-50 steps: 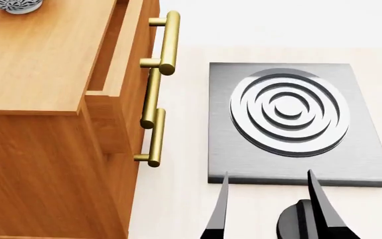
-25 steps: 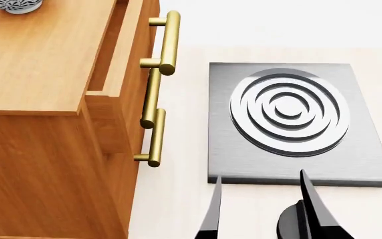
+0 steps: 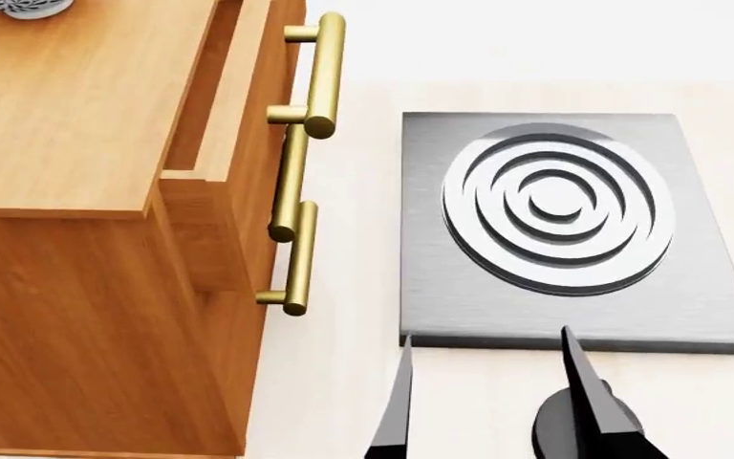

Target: Pick the akita bowl on the wooden cabinet and place it on the plate.

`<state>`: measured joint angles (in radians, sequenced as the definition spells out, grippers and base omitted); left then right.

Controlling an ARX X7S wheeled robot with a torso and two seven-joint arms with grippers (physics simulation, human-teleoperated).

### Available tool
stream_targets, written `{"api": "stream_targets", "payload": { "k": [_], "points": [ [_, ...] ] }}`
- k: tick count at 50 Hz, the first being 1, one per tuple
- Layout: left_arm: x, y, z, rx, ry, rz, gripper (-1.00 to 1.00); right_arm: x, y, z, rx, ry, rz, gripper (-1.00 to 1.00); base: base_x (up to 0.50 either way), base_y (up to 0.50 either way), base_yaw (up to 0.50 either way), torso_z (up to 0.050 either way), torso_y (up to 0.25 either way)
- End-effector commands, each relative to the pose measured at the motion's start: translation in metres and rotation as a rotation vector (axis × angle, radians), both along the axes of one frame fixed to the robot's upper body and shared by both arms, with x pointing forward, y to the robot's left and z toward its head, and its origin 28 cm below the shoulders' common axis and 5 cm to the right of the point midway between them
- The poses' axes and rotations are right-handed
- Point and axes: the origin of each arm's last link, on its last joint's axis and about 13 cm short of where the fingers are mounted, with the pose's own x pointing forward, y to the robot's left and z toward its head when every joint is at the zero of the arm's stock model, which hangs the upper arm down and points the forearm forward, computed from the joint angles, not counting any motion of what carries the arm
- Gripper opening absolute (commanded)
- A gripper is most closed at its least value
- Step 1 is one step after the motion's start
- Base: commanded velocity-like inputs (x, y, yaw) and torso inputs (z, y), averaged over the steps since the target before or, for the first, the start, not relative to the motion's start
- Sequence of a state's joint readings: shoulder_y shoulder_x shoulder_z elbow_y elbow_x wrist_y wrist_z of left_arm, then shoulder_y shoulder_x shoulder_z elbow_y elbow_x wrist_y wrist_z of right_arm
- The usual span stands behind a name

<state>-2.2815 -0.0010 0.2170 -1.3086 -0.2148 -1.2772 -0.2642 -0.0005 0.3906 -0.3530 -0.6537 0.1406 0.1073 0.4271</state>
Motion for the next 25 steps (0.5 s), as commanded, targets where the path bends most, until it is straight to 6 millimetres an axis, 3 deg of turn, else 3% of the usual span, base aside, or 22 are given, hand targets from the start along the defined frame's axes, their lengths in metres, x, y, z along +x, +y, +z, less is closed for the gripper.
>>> {"api": "stream_targets", "payload": {
  "k": [1,16,25],
  "points": [
    [0.001,0.004,0.000,0.010,-0.006,-0.004,1.00,0.000,0.000,0.000,-0.001,0.002,0.002,1.00,0.00,0.00,0.00,0.000,0.000],
    [0.005,0.007,-0.010,-0.003,0.049,0.013,1.00,0.000,0.000,0.000,0.000,-0.001,-0.002,1.00,0.00,0.00,0.00,0.000,0.000],
    [-0.009,0.015,0.003,0.078,0.073,0.022,1.00,0.000,0.000,0.000,0.002,-0.003,-0.005,1.00,0.00,0.00,0.00,0.000,0.000]
  ]
}}
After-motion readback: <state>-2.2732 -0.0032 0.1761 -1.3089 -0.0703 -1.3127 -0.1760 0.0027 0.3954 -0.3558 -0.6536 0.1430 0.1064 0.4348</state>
